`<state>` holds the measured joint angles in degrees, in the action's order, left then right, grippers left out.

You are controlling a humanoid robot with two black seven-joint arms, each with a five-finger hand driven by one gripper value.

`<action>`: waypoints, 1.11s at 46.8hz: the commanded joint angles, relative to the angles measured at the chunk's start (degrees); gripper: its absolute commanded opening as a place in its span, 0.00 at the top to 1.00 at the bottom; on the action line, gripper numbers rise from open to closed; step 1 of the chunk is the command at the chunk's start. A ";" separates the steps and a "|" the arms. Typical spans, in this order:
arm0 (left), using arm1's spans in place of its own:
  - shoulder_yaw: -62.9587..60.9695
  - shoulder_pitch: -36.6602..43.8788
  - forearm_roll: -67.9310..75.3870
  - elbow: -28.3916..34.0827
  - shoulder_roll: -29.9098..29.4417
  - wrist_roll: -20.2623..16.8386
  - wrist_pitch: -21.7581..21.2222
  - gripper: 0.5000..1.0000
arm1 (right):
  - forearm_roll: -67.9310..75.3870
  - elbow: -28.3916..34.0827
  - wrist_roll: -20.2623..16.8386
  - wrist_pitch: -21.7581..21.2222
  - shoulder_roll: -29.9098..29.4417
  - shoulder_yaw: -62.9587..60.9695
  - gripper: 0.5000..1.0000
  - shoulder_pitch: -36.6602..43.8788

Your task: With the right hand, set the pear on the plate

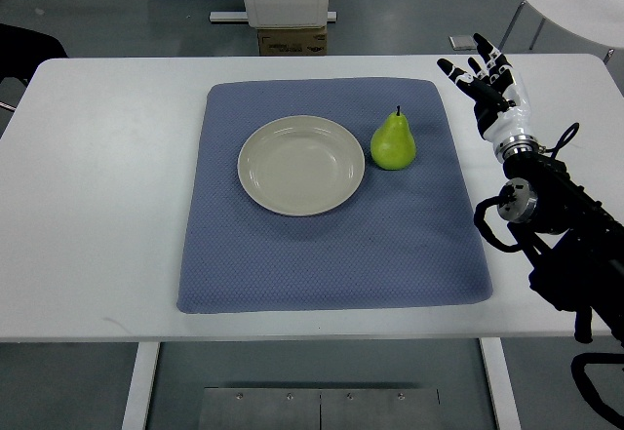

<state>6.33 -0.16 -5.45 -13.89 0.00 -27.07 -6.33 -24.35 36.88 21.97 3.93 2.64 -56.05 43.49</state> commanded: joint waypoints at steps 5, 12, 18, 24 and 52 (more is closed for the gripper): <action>0.00 -0.02 0.00 0.00 0.00 -0.09 0.00 0.00 | 0.00 -0.05 0.00 0.03 0.09 -0.02 0.00 0.01; 0.00 -0.19 0.00 0.00 0.00 0.00 0.09 0.00 | 0.00 0.03 0.00 -0.06 0.09 -0.02 0.00 0.19; 0.00 0.07 0.00 0.00 0.00 0.00 0.00 0.00 | 0.00 0.03 0.00 -0.06 0.18 -0.02 0.00 0.36; 0.00 0.07 0.00 0.00 0.00 0.00 0.00 0.00 | 0.00 0.03 -0.09 -0.06 0.61 -0.02 0.00 0.54; 0.00 0.07 0.00 0.00 0.00 0.00 0.00 0.00 | 0.00 0.03 -0.27 -0.06 0.79 0.33 0.00 1.68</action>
<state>6.33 -0.08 -5.45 -13.89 0.00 -27.07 -6.33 -24.35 36.93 21.71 3.85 3.53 -55.81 44.94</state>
